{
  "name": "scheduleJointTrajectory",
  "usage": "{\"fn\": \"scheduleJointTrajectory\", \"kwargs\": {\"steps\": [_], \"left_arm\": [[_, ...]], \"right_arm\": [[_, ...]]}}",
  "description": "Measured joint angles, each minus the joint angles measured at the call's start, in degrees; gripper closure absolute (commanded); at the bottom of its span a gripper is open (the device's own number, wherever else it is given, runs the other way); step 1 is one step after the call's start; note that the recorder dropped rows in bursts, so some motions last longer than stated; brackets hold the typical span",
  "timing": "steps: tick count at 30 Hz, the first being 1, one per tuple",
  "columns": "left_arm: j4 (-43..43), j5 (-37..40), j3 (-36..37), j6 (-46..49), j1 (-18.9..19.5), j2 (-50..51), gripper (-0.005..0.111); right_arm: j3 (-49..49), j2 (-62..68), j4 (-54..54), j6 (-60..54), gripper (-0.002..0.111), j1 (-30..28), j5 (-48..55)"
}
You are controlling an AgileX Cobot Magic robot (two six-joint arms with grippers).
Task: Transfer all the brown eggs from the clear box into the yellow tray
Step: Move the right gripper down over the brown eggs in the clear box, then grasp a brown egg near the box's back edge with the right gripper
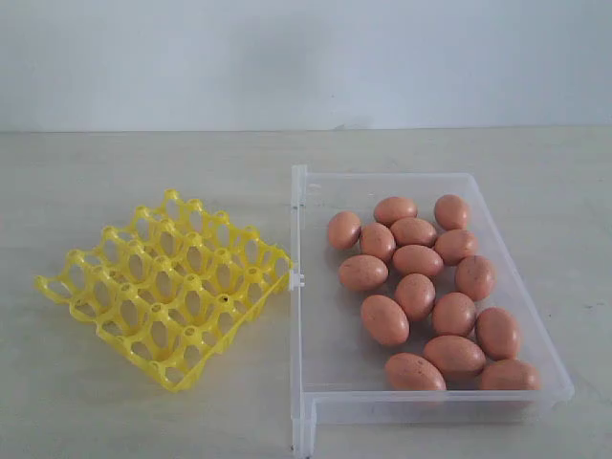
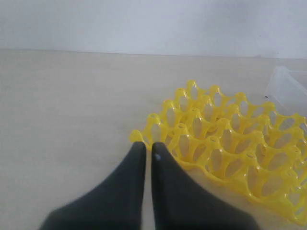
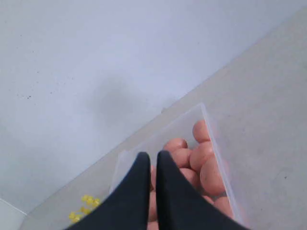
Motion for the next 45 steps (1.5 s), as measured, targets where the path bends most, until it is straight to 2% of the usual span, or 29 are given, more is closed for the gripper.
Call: {"fn": "scheduleJointTrajectory", "kwargs": {"steps": [3,5,8,10,12,14,15,17,20,21,22,23,26,27,28,30,31,32,33,34,39,45], "left_arm": [[0.0,0.0,0.0,0.0,0.0,0.0,0.103],[0.0,0.0,0.0,0.0,0.0,0.0,0.103],[0.0,0.0,0.0,0.0,0.0,0.0,0.103],[0.0,0.0,0.0,0.0,0.0,0.0,0.103],[0.0,0.0,0.0,0.0,0.0,0.0,0.103],[0.0,0.0,0.0,0.0,0.0,0.0,0.103],[0.0,0.0,0.0,0.0,0.0,0.0,0.103],[0.0,0.0,0.0,0.0,0.0,0.0,0.103],[0.0,0.0,0.0,0.0,0.0,0.0,0.103],[0.0,0.0,0.0,0.0,0.0,0.0,0.103],[0.0,0.0,0.0,0.0,0.0,0.0,0.103],[0.0,0.0,0.0,0.0,0.0,0.0,0.103],[0.0,0.0,0.0,0.0,0.0,0.0,0.103],[0.0,0.0,0.0,0.0,0.0,0.0,0.103],[0.0,0.0,0.0,0.0,0.0,0.0,0.103],[0.0,0.0,0.0,0.0,0.0,0.0,0.103],[0.0,0.0,0.0,0.0,0.0,0.0,0.103],[0.0,0.0,0.0,0.0,0.0,0.0,0.103],[0.0,0.0,0.0,0.0,0.0,0.0,0.103],[0.0,0.0,0.0,0.0,0.0,0.0,0.103],[0.0,0.0,0.0,0.0,0.0,0.0,0.103],[0.0,0.0,0.0,0.0,0.0,0.0,0.103]], "right_arm": [[0.0,0.0,1.1,1.6,0.109,0.0,1.3],[0.1,0.0,1.2,2.3,0.109,0.0,-1.8],[0.1,0.0,2.6,2.1,0.109,0.0,-24.5],[-1.6,2.0,9.5,-3.0,0.109,0.0,-43.4],[-7.1,7.0,19.7,-13.2,0.109,0.0,-51.7],[-13.3,13.5,24.8,-25.9,0.109,-0.1,-51.6],[-17.9,18.0,25.4,-33.8,0.109,-0.1,-47.9],[-24.5,27.2,23.6,-41.8,0.109,-0.1,-39.4],[-43.6,50.9,13.2,-53.7,0.109,-0.1,-7.9],[-52.4,60.6,9.4,-55.7,0.109,-0.1,6.7],[-57.0,67.5,8.0,-56.3,0.109,-0.1,15.6],[-65.8,76.4,6.2,-56.9,0.109,-0.1,27.8],[-81.7,93.1,5.4,-56.2,0.108,-0.1,52.2],[-85.1,96.9,5.4,-54.6,0.108,0.0,57.2],[-87.4,99.8,5.1,-52.1,0.107,0.3,59.0],[-88.7,104.1,4.2,-49.0,0.097,1.5,60.7],[-88.7,104.9,4.1,-48.7,0.085,1.9,60.9],[-88.8,106.5,3.9,-47.6,0.078,3.2,61.2],[-88.9,107.1,3.9,-47.4,0.063,3.9,61.3],[-89.0,108.6,3.6,-47.4,0.056,5.5,61.4],[-89.0,112.7,-2.2,-46.7,0.053,7.7,60.9],[-89.1,113.2,-3.2,-60.5,0.053,7.7,58.8]]}}
